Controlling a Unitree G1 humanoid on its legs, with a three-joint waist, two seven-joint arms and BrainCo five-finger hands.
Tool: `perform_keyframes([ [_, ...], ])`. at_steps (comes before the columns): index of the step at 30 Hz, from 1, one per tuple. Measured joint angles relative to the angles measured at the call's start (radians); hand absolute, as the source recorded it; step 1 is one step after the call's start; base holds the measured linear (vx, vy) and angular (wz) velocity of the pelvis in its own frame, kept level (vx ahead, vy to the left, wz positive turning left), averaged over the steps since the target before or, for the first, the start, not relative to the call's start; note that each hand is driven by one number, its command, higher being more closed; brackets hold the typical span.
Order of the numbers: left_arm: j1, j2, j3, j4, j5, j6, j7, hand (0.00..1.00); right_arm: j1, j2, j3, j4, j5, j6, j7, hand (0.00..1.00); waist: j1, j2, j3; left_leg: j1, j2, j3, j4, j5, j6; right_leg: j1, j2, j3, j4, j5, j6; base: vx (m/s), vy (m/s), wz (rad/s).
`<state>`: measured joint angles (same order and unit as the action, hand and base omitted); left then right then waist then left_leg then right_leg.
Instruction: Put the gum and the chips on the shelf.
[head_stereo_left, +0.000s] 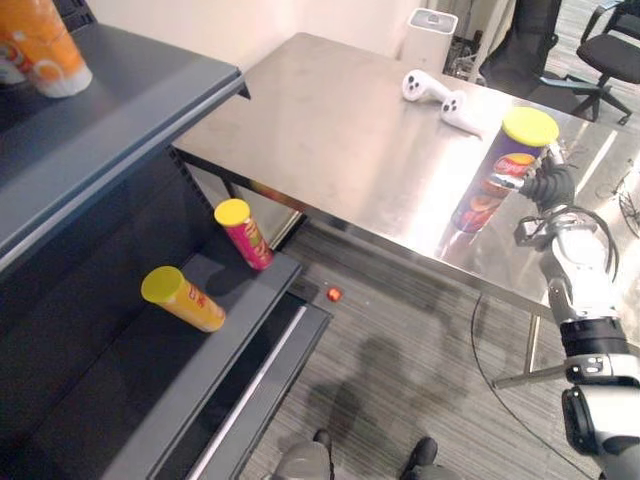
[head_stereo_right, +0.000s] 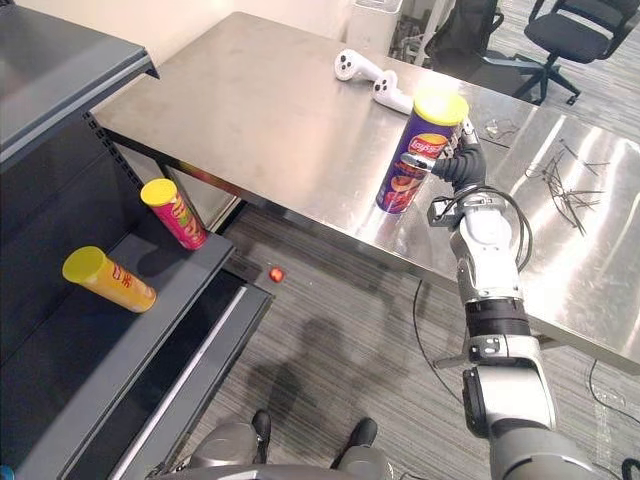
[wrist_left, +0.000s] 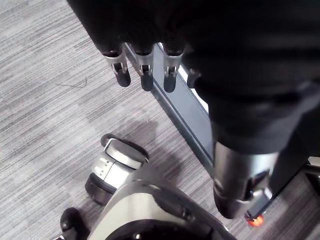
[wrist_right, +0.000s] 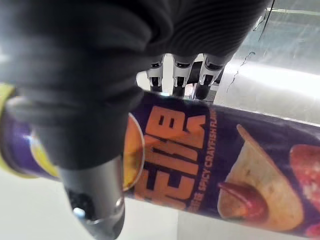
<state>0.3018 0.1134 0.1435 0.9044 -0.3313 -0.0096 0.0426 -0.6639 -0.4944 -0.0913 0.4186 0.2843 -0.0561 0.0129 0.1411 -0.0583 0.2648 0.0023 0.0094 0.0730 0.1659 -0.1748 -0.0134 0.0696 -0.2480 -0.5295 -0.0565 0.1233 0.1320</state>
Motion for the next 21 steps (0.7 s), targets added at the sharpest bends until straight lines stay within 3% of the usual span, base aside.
perform_keyframes([
  [3,-0.002,0.002,0.000,-0.006,0.000,0.000,-0.004,0.00,-0.041,0.000,0.022,0.032,0.001,0.000,-0.008,0.00,0.004,0.000,0.010,-0.007,0.001,-0.006,0.012,0.000,0.000,0.000,-0.004,-0.009,0.011,-0.002,-0.001,-0.04,-0.010,0.09],
  [4,-0.002,0.002,0.000,-0.006,0.000,0.000,-0.004,0.00,-0.050,0.000,0.023,0.033,0.001,0.000,-0.009,1.00,0.007,0.000,0.011,-0.015,0.001,-0.006,0.016,0.000,0.001,-0.007,-0.006,-0.010,0.016,-0.002,-0.001,-0.04,-0.012,0.03],
  [8,-0.005,0.002,0.000,-0.007,0.000,-0.001,-0.005,0.00,-0.065,-0.001,0.024,0.058,0.002,-0.001,-0.026,1.00,0.023,0.003,0.017,-0.024,-0.002,-0.009,0.025,0.002,0.003,-0.013,-0.013,-0.013,0.029,-0.012,0.002,-0.04,-0.012,0.04],
  [21,-0.020,0.003,-0.001,-0.007,0.002,-0.003,-0.006,0.00,-0.081,-0.007,0.032,0.058,-0.001,-0.019,-0.031,1.00,0.029,0.005,0.026,-0.052,0.000,-0.017,0.028,0.015,0.005,-0.038,-0.015,-0.016,0.045,-0.016,-0.002,-0.02,-0.010,0.03],
])
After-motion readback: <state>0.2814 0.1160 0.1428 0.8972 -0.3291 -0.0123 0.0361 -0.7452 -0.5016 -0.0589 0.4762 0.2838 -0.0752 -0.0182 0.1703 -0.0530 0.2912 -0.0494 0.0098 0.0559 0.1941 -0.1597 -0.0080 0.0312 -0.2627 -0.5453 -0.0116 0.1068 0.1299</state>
